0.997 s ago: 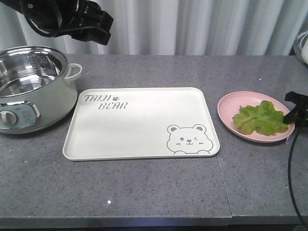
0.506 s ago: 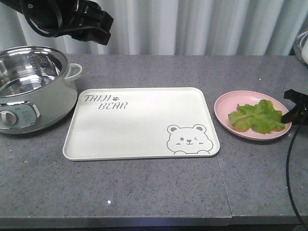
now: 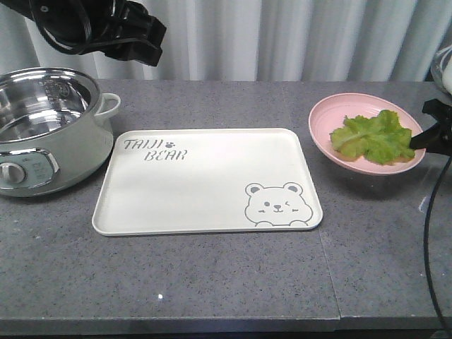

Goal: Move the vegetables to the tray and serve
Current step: 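Lift the pink plate and set it onto the cream tray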

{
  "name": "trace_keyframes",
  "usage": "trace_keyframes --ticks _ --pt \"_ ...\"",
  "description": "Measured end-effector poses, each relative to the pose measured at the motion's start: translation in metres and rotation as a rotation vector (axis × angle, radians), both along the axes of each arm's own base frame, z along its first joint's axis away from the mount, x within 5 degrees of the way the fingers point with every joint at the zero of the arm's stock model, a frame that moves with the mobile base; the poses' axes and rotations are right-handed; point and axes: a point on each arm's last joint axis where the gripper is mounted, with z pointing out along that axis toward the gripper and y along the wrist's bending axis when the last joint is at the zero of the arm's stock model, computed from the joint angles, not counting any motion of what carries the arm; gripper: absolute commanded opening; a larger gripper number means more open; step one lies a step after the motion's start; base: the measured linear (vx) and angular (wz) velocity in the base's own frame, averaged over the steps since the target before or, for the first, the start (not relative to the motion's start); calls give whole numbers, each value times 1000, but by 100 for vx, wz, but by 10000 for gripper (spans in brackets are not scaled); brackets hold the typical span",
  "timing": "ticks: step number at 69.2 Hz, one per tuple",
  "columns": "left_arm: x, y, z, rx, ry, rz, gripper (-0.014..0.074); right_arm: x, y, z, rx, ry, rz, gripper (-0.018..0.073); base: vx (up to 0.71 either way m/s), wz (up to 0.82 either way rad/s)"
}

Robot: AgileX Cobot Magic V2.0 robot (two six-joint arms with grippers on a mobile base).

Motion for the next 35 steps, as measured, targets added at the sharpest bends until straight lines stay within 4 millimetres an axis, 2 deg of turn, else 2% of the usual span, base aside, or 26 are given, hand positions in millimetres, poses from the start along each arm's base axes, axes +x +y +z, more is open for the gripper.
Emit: trace_keyframes --ticks 9,17,35 --pt "0 0 0 0 0 0 398 1 14 10 11 -33 30 -4 0 0" --pt "0 0 0 0 0 0 398 9 42 16 13 -53 101 -4 0 0" --pt "0 0 0 0 0 0 398 29 146 49 -15 -184 312 -4 0 0"
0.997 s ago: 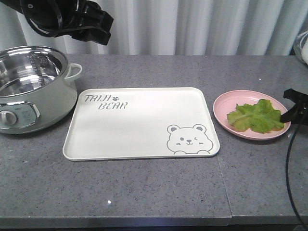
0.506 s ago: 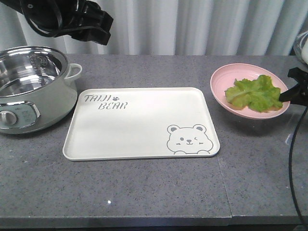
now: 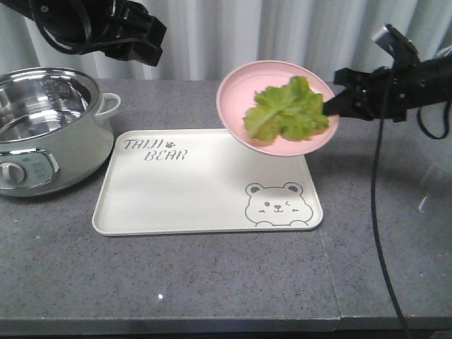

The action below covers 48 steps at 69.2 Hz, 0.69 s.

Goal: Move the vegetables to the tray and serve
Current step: 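Lift the pink plate and set it onto the cream tray, then open the right gripper and raise it away from the plate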

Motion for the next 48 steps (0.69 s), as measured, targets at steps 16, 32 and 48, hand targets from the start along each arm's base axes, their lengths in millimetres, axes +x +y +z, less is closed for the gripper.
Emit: trace_keyframes --ticks 16,32,48 --pt "0 0 0 0 0 0 398 15 71 -8 -2 -3 109 -4 0 0" --pt "0 0 0 0 0 0 398 24 104 -60 -80 107 177 -2 0 0" --pt "0 0 0 0 0 0 398 27 114 -81 -110 134 193 6 0 0"
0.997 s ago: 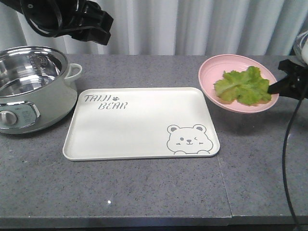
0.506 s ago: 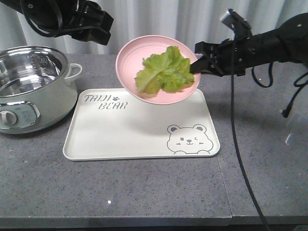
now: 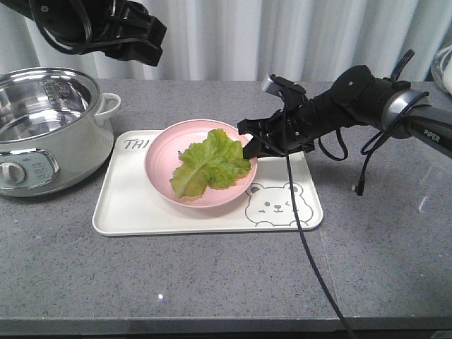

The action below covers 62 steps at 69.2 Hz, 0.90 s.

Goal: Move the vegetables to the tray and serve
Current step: 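Open the right gripper and raise it away from the plate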

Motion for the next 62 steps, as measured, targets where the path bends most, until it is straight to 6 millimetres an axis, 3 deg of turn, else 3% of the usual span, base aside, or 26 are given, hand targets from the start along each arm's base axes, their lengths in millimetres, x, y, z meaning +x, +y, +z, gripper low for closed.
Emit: trace_keyframes --ticks 12,40,53,62 --pt "0 0 0 0 0 0 398 0 0 -2 -16 -1 7 65 0 0" --pt "0 0 0 0 0 0 398 -1 0 -2 -26 -1 24 410 0 0" --pt "0 0 0 0 0 0 398 -1 0 1 -42 2 44 430 0 0" --pt "0 0 0 0 0 0 398 1 -1 16 -74 -7 70 424 0 0"
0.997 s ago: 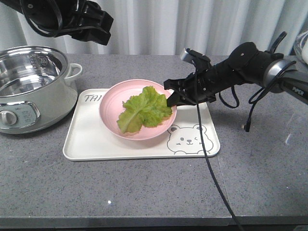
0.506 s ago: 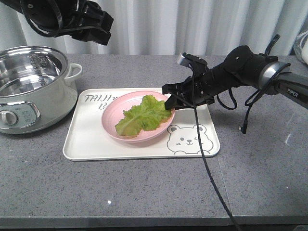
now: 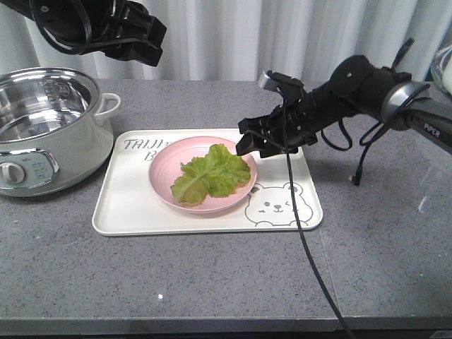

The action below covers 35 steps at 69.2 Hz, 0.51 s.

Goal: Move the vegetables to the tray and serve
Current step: 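Open the right gripper and raise it away from the plate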

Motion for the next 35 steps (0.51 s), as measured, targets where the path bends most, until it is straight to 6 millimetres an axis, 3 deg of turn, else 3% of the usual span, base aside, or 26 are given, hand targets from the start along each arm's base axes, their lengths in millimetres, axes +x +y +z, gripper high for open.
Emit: trace_keyframes --ticks 19,35 --pt "1 2 0 24 -11 13 398 1 -8 66 -119 -48 29 410 0 0" --pt "-3 15 9 72 -63 104 398 -23 -26 140 -217 -191 -58 379 0 0"
